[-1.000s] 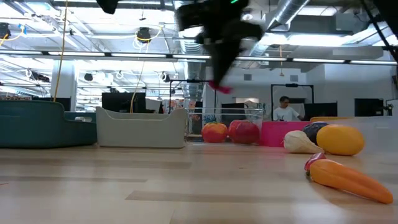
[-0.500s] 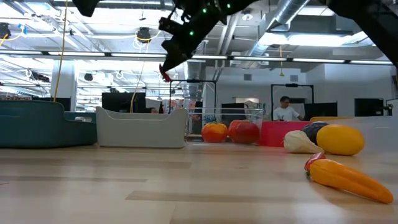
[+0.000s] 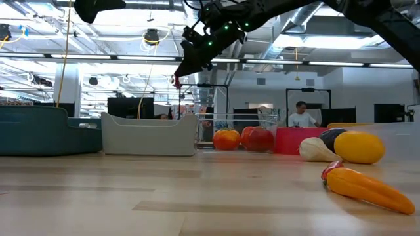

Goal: Sort produce into baskets
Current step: Put the red chili pepper into the top left transparent bin, then put the bottom white garlic into the yellow bin

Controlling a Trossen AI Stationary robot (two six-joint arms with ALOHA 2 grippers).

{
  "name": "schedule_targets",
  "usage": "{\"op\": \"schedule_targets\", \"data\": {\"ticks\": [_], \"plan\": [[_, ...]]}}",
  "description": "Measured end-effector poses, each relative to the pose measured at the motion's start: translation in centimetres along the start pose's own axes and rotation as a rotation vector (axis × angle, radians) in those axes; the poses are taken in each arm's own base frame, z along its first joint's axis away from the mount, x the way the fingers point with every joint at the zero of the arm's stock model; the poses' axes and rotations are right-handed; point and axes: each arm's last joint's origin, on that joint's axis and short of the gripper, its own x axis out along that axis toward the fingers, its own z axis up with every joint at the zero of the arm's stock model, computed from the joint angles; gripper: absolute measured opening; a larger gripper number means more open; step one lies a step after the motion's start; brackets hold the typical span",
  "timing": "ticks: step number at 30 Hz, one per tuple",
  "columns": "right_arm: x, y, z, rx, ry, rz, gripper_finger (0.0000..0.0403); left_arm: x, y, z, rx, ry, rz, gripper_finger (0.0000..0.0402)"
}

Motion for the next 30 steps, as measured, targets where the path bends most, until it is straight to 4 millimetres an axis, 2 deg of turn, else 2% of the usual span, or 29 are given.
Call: {"op": "schedule_targets", "data": {"ticks": [8, 12, 15, 23, 27, 30], "plan": [[0.0, -0.1, 0.2, 0.0, -0.027, -0.009, 0.0191, 0.0, 0.0, 0.0, -0.008, -0.001, 0.006, 0.0279], [0.0, 0.4, 0.3, -0.002, -0.02, -0.002, 0.0208, 0.0, 0.0, 0.0, -0.033, 0.007, 0.008, 0.0279], [0.0, 0.8, 0.4, -0.007, -0.02, 0.006, 0.021, -0.1, -0.1, 0.8, -0.064, 0.055, 0.021, 0.0279], [-0.1, 1.1, 0.3, -0.008, 0.004, 0.016, 0.0207, 0.8, -1.4, 4.6, -0.097, 0.404, 0.153, 0.0279], [-0.1, 1.2, 0.1, -0.007, 0.025, 0.021, 0.0207, 1.7, -2.6, 6.0, -0.099, 0.59, 0.076, 0.0279], [-0.1, 1.3, -0.1, -0.006, 0.041, 0.025, 0.0207, 2.8, -3.6, 6.5, -0.204, 0.687, 0.025, 0.0279]]}}
